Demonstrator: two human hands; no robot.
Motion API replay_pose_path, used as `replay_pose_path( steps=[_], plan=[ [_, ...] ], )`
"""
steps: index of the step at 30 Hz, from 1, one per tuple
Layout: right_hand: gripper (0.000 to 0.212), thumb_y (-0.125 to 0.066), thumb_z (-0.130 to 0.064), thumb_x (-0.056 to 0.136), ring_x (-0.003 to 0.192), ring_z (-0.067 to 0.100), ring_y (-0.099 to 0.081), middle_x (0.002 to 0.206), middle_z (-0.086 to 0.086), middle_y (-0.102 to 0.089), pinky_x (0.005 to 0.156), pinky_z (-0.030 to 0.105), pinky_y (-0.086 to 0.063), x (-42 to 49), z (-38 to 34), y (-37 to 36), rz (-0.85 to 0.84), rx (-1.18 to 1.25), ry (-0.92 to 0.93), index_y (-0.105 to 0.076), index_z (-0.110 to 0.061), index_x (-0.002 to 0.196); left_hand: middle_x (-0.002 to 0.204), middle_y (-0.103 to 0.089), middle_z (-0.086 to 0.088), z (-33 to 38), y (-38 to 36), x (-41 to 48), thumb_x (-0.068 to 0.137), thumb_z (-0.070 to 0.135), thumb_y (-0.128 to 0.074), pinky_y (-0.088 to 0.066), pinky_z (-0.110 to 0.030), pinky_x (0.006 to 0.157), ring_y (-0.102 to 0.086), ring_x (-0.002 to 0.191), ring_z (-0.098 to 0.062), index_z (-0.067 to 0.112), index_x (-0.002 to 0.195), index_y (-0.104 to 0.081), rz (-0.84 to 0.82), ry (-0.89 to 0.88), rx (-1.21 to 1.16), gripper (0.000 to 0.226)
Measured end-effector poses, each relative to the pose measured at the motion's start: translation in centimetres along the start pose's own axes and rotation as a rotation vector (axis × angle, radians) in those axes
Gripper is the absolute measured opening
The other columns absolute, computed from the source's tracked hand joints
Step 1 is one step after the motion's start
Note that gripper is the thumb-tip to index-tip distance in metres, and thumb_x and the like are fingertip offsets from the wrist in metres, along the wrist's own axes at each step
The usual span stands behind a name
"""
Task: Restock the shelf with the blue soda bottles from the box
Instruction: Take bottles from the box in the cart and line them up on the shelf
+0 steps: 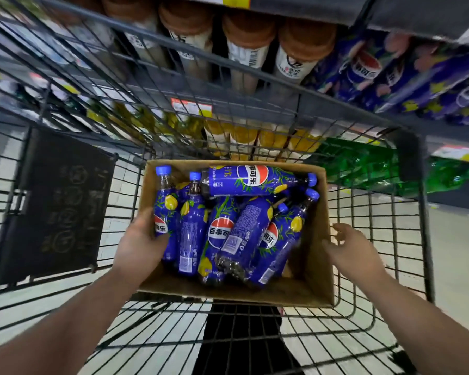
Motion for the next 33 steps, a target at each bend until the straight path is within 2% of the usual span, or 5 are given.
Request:
replay_pose_path(
  steps=[8,14,18,23,33],
  plan=[
    [0.019,-0.063,-0.012,0.084,0.075,0.015,-0.055,0.085,-0.008,-0.058,0.074,0.025,-0.041,-6.0,0.7,1.3,-0.181,0.29,0.187,-0.062,-0.03,0.088,0.114,-0.062,-0.005,5.8,-2.6,-5.9,0.085,0.018,-0.062,-0.043,-0.029,0.087,-0.058,0.1,-0.021,0.019,0.122,-0.057,-0.102,-0.142,-0.019,0.038],
    [0.026,-0.061,-0.016,0.086,0.071,0.003,-0.054,0.085,-0.01,-0.058,0.06,0.01,-0.042,-6.5,0.1,-0.1,-0.244,0.426,0.169,-0.061,-0.018,0.111,0.127,-0.054,-0.004,8.0,-5.5,-6.6,0.085,0.019,-0.062,-0.04,-0.024,0.091,-0.054,0.108,-0.014,0.018,0.125,-0.055,-0.154,-0.298,0.048,0.041],
    [0.037,-0.064,-0.019,0.084,0.093,0.018,-0.061,0.1,0.002,-0.062,0.094,0.039,-0.05,-4.3,-3.8,-1.8,-0.242,0.66,0.072,-0.057,-0.014,0.12,0.131,-0.05,-0.006,8.2,-6.3,-5.0,0.084,0.024,-0.064,-0.037,-0.027,0.097,-0.049,0.117,-0.019,0.016,0.13,-0.049,-0.201,-0.288,0.094,0.049],
    [0.056,-0.067,-0.027,0.082,0.116,0.03,-0.056,0.122,0.017,-0.057,0.085,0.041,-0.054,0.5,-9.6,-4.0,-0.225,1.08,-0.191,-0.043,-0.01,0.13,0.127,-0.047,-0.002,7.6,-6.1,-2.7,0.081,0.026,-0.067,-0.041,-0.032,0.099,-0.051,0.116,-0.015,0.018,0.13,-0.049,-0.266,-0.307,0.039,0.052],
    [0.088,-0.087,-0.039,0.052,0.096,0.026,-0.064,0.116,0.01,-0.064,0.081,0.038,-0.051,6.1,-14.3,-6.9,0.013,1.268,-0.472,-0.043,-0.006,0.12,0.12,-0.05,0.005,3.9,-3.4,0.7,0.08,0.023,-0.068,-0.042,-0.01,0.073,-0.059,0.093,-0.004,0.025,0.124,-0.053,-0.333,-0.305,-0.012,0.047]
  ],
)
Point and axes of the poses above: each hand's wrist, its own x-axis towards the middle knuckle, its own y-axis out of the back of the hand, z = x × y, the point moved 3 cm from there along x, towards the middle knuckle
